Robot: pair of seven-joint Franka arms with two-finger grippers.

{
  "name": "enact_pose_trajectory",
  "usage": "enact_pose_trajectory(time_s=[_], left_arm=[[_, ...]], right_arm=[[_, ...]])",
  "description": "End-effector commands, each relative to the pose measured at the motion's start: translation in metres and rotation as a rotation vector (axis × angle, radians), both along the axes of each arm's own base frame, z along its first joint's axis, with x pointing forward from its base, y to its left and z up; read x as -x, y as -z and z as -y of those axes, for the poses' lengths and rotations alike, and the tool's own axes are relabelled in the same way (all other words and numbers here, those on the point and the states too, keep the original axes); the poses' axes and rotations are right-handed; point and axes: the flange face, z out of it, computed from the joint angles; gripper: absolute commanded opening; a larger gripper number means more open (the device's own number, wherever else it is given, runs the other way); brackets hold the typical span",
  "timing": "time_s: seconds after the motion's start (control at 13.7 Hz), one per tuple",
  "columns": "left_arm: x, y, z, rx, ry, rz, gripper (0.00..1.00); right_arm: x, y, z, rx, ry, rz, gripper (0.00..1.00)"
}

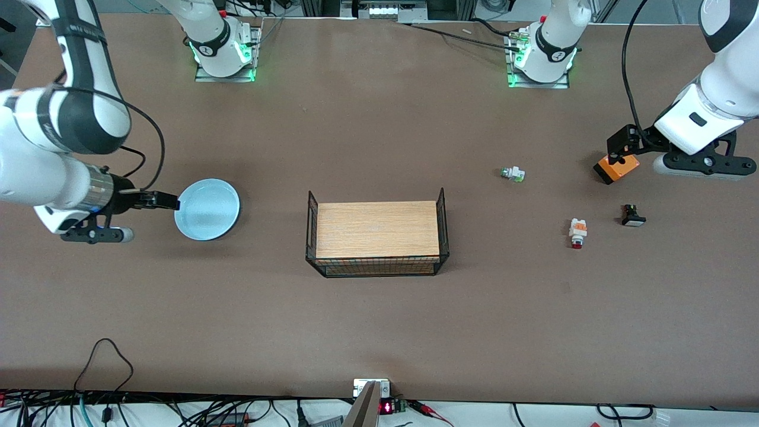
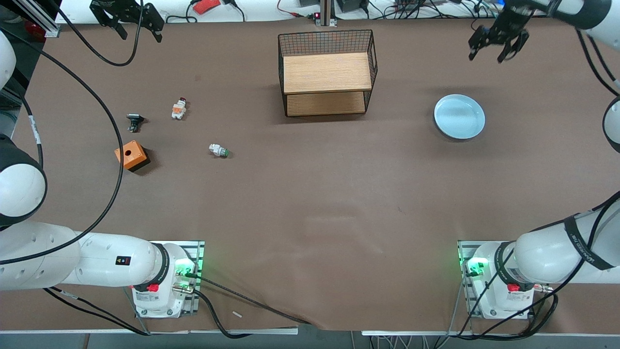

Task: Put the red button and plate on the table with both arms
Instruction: 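Open the right gripper and draw it back from the plate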

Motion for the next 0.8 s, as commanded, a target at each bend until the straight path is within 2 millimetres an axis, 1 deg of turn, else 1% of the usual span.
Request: enact_pose_trajectory(time_s=[0.0, 0.15, 0.29, 0.37, 0.44, 0.59, 0.66, 0.73], left_arm=[[0.001, -0.003, 0.0, -0.02, -0.001, -0.002, 1.0], [0.001, -0.003, 0.0, -0.02, -0.001, -0.002, 1.0], [0.001, -0.003, 0.0, -0.02, -0.001, -0.002, 1.0], [0.001, -0.003, 0.0, -0.02, -0.001, -0.002, 1.0], [0.001, -0.003, 0.0, -0.02, 0.0, -0.002, 1.0], [0.001, -0.003, -0.001, -0.02, -0.003, -0.004, 1.0], [0.001, -0.003, -0.001, -0.02, -0.001, -0.003, 1.0], [0.001, -0.003, 0.0, -0.02, -0.001, -0.002, 1.0]], right_arm=[[0.004, -0.071, -0.002, 0.054, -0.014, 0.037, 1.0], [0.007, -0.112, 0.002, 0.084, -0.019, 0.064, 1.0], [0.009, -0.138, 0.014, 0.089, -0.002, 0.082, 1.0], [0.01, -0.145, 0.029, 0.088, 0.025, 0.085, 1.0], [0.012, -0.147, 0.041, 0.092, 0.045, 0.08, 1.0], [0.017, -0.155, 0.053, 0.097, 0.055, 0.09, 1.0], [0.023, -0.156, 0.055, 0.094, 0.046, 0.071, 1.0], [0.026, -0.151, 0.056, 0.091, 0.043, 0.059, 1.0]])
